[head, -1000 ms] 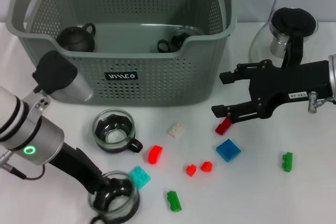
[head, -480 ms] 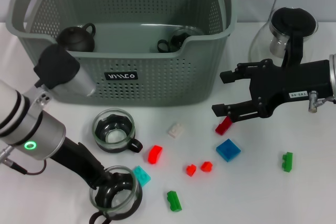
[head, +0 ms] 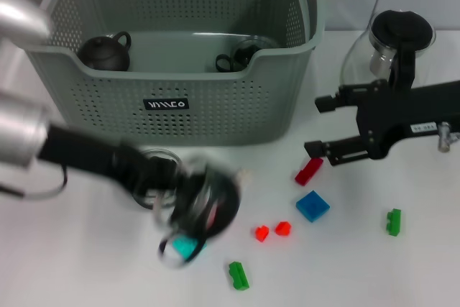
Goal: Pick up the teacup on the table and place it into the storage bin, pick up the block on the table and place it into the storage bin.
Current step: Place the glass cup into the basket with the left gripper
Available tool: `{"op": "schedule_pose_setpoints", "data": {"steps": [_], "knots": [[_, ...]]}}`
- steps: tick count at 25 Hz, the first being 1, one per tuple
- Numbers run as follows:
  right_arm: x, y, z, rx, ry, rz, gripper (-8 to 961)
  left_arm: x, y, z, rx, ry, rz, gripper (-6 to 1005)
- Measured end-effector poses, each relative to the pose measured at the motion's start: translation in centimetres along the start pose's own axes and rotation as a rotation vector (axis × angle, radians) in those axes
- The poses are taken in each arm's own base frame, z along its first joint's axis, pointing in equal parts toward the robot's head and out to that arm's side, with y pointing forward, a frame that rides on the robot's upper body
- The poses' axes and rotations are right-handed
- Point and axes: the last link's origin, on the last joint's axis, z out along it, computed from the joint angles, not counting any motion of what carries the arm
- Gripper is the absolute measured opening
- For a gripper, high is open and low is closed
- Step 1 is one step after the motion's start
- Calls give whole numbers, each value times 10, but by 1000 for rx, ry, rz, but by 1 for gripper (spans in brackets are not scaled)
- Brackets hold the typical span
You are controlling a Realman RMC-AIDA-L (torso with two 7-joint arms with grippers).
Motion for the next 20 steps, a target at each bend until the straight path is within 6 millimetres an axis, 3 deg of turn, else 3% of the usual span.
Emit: {"op": "schedule_pose_setpoints", "data": {"steps": [3,8,14,16,17,20], "knots": [[6,2,-5,-36,17,19,868,31,6,-18,-56,188,74,51],[12,10,-14,-126,39,56,868,88,-8,-30,81,344,132,51],[15,11,-24,-138,33,105,868,144,-47,-14,358,327,87,51],[16,11,-25,-137,32,117,868,149,-53,-10,401,318,81,51],[16,11,-25,-137,32,122,868,157,-73,-1,522,284,60,51],[17,10,-25,-137,42,138,868,163,-91,6,620,259,46,51]]}}
